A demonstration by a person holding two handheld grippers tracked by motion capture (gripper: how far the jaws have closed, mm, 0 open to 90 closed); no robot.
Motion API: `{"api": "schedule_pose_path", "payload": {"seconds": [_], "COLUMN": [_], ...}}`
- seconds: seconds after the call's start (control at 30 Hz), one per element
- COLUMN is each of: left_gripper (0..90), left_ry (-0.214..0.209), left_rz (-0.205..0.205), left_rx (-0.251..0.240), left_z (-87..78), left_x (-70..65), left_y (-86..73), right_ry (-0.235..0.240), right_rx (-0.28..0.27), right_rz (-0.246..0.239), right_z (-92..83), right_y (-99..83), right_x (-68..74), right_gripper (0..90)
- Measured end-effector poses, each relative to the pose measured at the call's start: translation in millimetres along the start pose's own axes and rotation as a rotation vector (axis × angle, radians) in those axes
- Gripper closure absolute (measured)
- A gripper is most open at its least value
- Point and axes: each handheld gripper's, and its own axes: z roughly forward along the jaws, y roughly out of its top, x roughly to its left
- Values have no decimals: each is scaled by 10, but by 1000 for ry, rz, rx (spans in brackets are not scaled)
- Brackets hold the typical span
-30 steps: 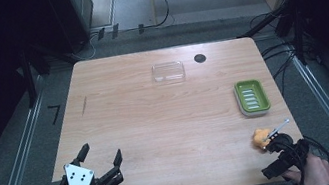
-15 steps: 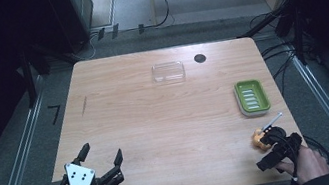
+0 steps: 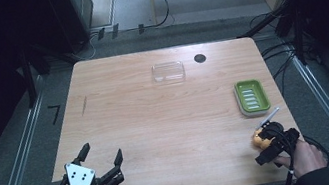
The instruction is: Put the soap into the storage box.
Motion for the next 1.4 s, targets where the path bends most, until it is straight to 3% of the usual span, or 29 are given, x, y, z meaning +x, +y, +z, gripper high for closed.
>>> {"api": "schedule_pose_path", "payload": {"seconds": [0.7,0.83,0.9,1.07,1.4], "left_gripper": [137,136,137,137,137], "left_ry": [0,-1,0,-1,-2], "left_rz": [1,0,0,-1,-4], "left_rx": [3,3,2,1,1], "left_z": [9,8,8,9,4], "left_x": [-2,0,0,1,3], "left_y": [0,0,0,0,0], "right_ry": [6,9,12,13,23], "right_rx": [18,20,20,17,28], "right_rz": [18,12,15,28,26], "right_z": [89,84,90,106,149], "right_y": [201,232,240,257,264], "right_x": [-219,-219,-216,-235,-257], "right_gripper": [10,170,179,310,364]}}
